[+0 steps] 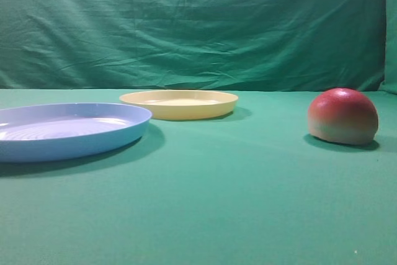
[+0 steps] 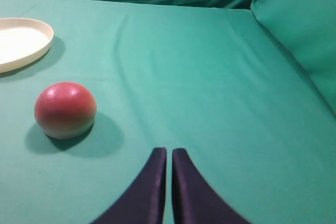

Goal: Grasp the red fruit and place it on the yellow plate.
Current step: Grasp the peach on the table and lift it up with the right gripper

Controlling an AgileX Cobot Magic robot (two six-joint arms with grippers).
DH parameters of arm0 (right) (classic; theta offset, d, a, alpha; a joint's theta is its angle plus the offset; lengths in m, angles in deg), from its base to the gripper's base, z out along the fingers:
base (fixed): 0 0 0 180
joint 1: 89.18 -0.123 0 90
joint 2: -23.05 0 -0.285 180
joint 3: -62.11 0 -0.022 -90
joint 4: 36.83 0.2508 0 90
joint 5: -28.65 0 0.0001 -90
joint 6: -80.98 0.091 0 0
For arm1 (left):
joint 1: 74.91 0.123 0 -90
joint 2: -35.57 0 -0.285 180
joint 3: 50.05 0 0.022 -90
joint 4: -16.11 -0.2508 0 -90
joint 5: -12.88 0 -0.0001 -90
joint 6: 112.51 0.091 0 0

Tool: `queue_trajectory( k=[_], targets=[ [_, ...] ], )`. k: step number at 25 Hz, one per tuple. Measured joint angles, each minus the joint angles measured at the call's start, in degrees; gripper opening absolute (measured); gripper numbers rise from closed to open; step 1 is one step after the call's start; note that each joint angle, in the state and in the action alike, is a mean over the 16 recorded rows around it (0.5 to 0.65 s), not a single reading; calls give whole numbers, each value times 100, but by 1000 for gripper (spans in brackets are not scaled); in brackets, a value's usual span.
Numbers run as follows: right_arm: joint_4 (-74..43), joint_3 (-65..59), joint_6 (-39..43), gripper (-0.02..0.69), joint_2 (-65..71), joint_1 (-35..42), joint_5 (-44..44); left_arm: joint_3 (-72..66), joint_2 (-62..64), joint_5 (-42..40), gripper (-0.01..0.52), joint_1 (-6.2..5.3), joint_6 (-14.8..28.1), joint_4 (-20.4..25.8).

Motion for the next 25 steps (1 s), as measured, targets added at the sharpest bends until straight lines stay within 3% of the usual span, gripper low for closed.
queue_trajectory(
  k=[7, 19, 25],
  targets=[
    [-19, -5, 30, 0, 0, 0, 133, 0, 0, 0, 157, 0, 0, 0],
    [469, 243, 383, 0, 80, -59, 1371, 0, 0, 0, 157, 0, 0, 0],
    [469, 961, 242, 0, 700, -124, 1177, 0, 0, 0, 157, 0, 0, 0]
  ],
)
